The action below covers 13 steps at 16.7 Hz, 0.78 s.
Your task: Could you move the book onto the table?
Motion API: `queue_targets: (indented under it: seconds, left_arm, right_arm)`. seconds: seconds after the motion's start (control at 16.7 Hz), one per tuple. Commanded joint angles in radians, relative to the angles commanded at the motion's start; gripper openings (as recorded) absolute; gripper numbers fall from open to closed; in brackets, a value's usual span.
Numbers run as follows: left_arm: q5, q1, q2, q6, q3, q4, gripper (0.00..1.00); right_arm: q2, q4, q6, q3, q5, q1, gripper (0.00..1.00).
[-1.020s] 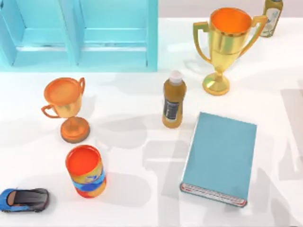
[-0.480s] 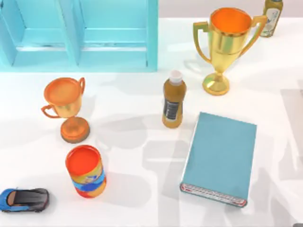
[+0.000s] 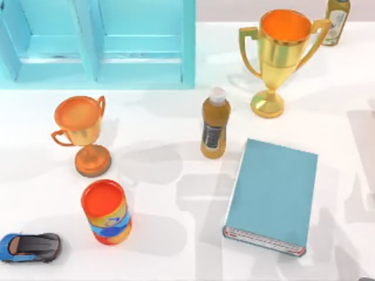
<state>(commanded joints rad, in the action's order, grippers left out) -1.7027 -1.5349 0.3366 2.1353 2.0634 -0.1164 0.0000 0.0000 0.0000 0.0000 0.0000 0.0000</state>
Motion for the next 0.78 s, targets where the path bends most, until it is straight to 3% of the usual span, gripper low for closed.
queue_targets:
  seconds: [0.6,0.78]
  left_arm:
    - [0.000,0.000,0.000,0.000,0.000,0.000,0.98]
    - [0.000,0.000,0.000,0.000,0.000,0.000,1.00]
  right_arm:
    - [0.000,0.000,0.000,0.000,0.000,0.000,1.00]
    - [0.000,0.000,0.000,0.000,0.000,0.000,1.00]
